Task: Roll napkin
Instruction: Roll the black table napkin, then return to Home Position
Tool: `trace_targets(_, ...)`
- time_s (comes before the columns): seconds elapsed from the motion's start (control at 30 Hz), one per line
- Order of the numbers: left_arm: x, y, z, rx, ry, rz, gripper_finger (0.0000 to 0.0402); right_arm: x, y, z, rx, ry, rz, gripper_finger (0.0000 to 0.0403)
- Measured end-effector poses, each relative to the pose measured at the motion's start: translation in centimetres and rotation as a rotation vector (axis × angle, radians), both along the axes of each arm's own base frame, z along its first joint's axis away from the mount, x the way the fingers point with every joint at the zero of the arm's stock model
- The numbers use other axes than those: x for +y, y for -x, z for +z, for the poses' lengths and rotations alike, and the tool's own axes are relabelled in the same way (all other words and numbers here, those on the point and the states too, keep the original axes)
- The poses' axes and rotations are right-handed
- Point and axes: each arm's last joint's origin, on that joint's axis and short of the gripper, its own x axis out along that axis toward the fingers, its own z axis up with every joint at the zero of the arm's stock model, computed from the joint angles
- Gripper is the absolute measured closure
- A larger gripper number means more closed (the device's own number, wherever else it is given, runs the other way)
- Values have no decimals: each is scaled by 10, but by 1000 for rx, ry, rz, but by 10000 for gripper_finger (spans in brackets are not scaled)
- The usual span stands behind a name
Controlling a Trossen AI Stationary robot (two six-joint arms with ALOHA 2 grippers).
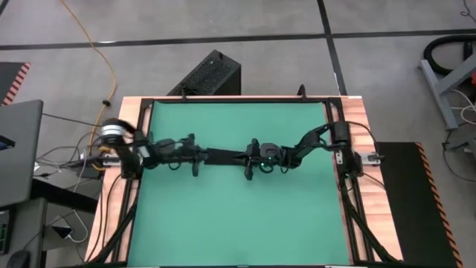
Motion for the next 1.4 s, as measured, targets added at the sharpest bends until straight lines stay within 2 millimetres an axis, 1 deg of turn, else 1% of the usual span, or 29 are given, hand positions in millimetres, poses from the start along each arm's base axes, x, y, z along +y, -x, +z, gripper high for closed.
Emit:
trace_targets(0.07,-2,11,14,-69,-21,12,401,1,0,16,-25,28,11,305)
trace_targets(0.17,-5,26,29,-149,-44,29,401,4,2,39,-33,69,28,305)
trace_targets(0.2,-5,26,35,-181,-57,39,401,4,3,45,-28,81,33,305)
trace_targets(0.3,-6,28,45,-205,-78,36,401,7,8,67,-45,114,45,305)
trace_targets(0.37,-6,29,48,-192,-98,36,402,8,13,83,-65,131,45,305)
trace_targets(0.43,-5,31,52,-209,-118,56,401,8,18,95,-54,168,49,305)
trace_targets(0.57,-1,38,63,-272,-154,69,402,9,36,114,-27,232,64,305)
trace_targets(0.63,1,41,70,-319,-158,48,401,8,48,122,-3,254,65,305)
trace_targets(0.67,3,43,72,-330,-159,30,401,7,54,129,-12,258,59,305)
trace_targets(0.77,8,49,78,-352,-159,19,402,3,78,137,-15,262,42,305)
trace_targets(0.87,13,55,79,-330,-152,29,402,2,105,136,-45,274,21,305)
trace_targets(0.93,14,58,78,-301,-150,22,401,1,125,130,-65,275,3,305)
trace_targets(1.0,14,60,79,-294,-157,16,401,1,141,122,-122,259,-24,305)
trace_targets(1.1,14,61,76,-250,-179,16,402,2,163,105,-219,258,-48,305)
trace_targets(1.23,15,62,76,-238,-196,54,401,2,192,86,-372,267,-105,305)
trace_targets(1.27,15,63,77,-246,-200,50,402,1,199,83,-405,259,-131,305)
trace_targets(1.4,16,67,82,-288,-182,49,401,-2,199,83,-397,239,-167,305)
